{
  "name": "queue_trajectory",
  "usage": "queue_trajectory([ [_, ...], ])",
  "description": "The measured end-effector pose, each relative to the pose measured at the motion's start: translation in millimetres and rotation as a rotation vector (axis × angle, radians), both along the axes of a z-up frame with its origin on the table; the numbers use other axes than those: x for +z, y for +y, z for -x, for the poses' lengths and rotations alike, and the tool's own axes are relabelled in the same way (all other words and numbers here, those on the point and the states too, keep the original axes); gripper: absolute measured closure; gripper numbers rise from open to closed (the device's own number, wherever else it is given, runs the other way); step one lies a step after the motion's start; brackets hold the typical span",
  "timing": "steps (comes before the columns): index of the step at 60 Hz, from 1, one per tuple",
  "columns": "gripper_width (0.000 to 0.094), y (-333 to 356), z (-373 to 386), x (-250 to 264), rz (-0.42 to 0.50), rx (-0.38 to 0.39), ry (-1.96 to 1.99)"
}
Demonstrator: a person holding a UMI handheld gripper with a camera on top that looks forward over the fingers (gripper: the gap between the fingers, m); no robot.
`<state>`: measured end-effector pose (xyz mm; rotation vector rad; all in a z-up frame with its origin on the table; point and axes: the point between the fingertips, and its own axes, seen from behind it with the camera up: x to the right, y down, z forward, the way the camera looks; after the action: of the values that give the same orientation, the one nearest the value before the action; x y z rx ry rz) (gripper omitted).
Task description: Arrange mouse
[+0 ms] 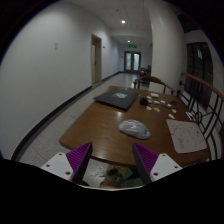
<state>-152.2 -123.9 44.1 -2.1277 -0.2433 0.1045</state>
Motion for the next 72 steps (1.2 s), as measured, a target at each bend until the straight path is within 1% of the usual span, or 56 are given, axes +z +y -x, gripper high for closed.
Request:
queue_trajectory([
  [4, 0.0116, 17.7, -28.8, -18.5, 0.022, -0.021, -0.008],
  [10, 0.0116, 45.4, -68.4, -45.7, 0.056, -0.08, -0.02],
  [15, 0.011, 66.4, -91.7, -61.0, 0.088, -0.113, -0.028],
  [20, 0.0124, 91.5, -95.0, -60.4, 0.079, -0.113, 0.016],
  [25, 0.0115, 109.9, -93.5, -60.6, 0.083, -0.075, 0.002],
  [32, 0.0117, 137.4, -93.7, -61.4, 0.089, -0.058, -0.001],
  [40, 0.0117, 171.4, -98.0, -61.7, 0.099, -0.077, -0.001],
  [45, 0.0131, 195.5, -103.5, -62.0, 0.101, -0.102, 0.001],
  [48, 0.0146, 209.4, -105.5, -62.1, 0.098, -0.105, 0.001],
  [52, 0.0199, 224.1, -105.6, -62.0, 0.096, -0.097, 0.01],
  [55, 0.0371, 229.8, -111.7, -62.4, 0.094, -0.12, 0.008],
  [58, 0.0424, 230.7, -113.0, -63.1, 0.1, -0.145, 0.036],
  [60, 0.046, 230.2, -111.5, -62.7, 0.104, -0.131, 0.028],
  [61, 0.0508, 230.2, -110.8, -62.8, 0.107, -0.121, 0.023],
  [62, 0.0523, 230.1, -109.6, -62.4, 0.111, -0.114, 0.024],
  [64, 0.0581, 228.5, -108.0, -61.1, 0.122, -0.109, 0.04],
  [66, 0.0592, 224.3, -106.3, -56.3, 0.132, -0.102, 0.056],
  [68, 0.06, 222.4, -106.5, -40.1, 0.101, -0.091, 0.077],
  [70, 0.06, 221.4, -110.2, -13.6, 0.039, -0.071, 0.082],
  [72, 0.06, 219.9, -123.2, 21.0, -0.031, -0.084, 0.092],
])
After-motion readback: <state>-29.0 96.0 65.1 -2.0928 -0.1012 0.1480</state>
